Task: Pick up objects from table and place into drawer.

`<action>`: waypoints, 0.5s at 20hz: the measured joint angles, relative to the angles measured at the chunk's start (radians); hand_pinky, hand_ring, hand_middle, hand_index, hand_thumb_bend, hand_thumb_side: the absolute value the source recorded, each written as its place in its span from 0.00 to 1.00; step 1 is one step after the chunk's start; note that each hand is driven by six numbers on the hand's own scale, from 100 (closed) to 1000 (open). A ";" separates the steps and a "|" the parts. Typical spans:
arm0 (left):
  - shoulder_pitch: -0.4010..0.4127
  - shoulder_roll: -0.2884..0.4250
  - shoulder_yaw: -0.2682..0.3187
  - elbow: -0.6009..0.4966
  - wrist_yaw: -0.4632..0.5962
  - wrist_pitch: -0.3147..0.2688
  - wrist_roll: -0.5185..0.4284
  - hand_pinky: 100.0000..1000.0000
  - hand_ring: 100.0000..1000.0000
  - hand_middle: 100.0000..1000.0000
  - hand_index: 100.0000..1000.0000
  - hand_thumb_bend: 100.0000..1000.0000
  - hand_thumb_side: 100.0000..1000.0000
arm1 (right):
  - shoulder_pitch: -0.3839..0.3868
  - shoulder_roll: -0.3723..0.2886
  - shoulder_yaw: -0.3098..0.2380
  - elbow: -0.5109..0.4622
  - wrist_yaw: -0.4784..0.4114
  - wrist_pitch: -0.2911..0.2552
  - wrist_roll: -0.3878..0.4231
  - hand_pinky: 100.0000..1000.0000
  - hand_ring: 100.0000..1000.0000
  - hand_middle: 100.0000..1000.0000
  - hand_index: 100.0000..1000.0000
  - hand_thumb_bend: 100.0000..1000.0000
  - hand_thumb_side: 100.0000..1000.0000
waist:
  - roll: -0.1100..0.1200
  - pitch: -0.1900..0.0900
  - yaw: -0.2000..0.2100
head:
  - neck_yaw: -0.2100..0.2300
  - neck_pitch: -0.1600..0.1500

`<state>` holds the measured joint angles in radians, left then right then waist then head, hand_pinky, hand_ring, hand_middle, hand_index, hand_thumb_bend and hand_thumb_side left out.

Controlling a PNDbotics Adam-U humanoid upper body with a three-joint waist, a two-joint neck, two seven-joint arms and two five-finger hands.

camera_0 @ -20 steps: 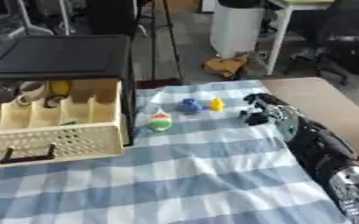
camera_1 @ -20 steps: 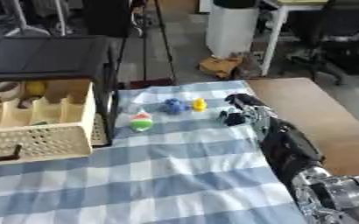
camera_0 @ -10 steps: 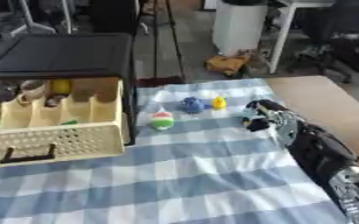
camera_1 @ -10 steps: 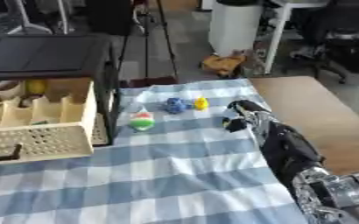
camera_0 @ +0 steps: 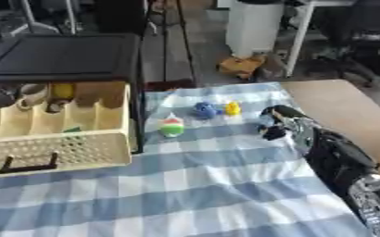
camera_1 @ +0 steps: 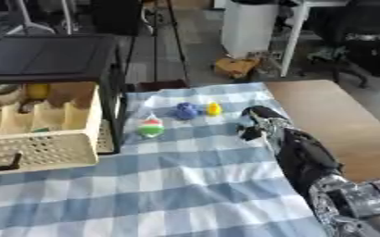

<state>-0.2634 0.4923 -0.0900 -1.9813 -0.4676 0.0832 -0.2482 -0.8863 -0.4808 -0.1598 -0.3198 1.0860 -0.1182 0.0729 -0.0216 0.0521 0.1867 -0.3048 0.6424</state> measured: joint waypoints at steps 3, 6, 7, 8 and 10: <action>0.000 0.000 0.000 0.000 0.000 0.000 0.000 0.00 0.00 0.00 0.56 0.33 1.00 | -0.002 0.000 0.003 0.005 0.004 -0.005 -0.006 0.49 0.62 0.74 0.87 0.00 0.21 | 0.000 0.001 0.002 | 0.000 -0.003; 0.000 0.000 0.000 0.000 0.000 -0.001 0.000 0.00 0.00 0.00 0.56 0.33 1.00 | -0.002 0.000 0.006 0.006 0.012 -0.011 -0.016 0.45 0.57 0.70 0.85 0.00 0.22 | 0.000 0.003 0.004 | 0.000 -0.004; 0.000 0.000 -0.001 0.000 0.000 -0.001 0.001 0.00 0.00 0.00 0.56 0.33 1.00 | -0.002 0.000 0.007 0.006 0.015 -0.012 -0.021 0.42 0.54 0.67 0.84 0.00 0.21 | 0.000 0.004 0.004 | 0.000 -0.004; 0.000 0.000 -0.001 0.000 0.000 -0.002 0.001 0.00 0.00 0.00 0.56 0.33 1.00 | -0.002 0.000 0.008 0.007 0.019 -0.014 -0.028 0.40 0.52 0.65 0.82 0.00 0.21 | 0.000 0.004 0.004 | 0.000 -0.004; 0.000 0.000 -0.003 0.000 0.000 -0.002 0.001 0.00 0.00 0.00 0.56 0.33 1.00 | -0.002 0.000 0.012 0.011 0.025 -0.017 -0.043 0.37 0.50 0.61 0.81 0.00 0.20 | 0.001 0.005 0.005 | 0.000 -0.004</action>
<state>-0.2634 0.4922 -0.0927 -1.9813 -0.4676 0.0807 -0.2476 -0.8882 -0.4812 -0.1479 -0.3084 1.1106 -0.1355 0.0303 -0.0210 0.0571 0.1916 -0.3048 0.6382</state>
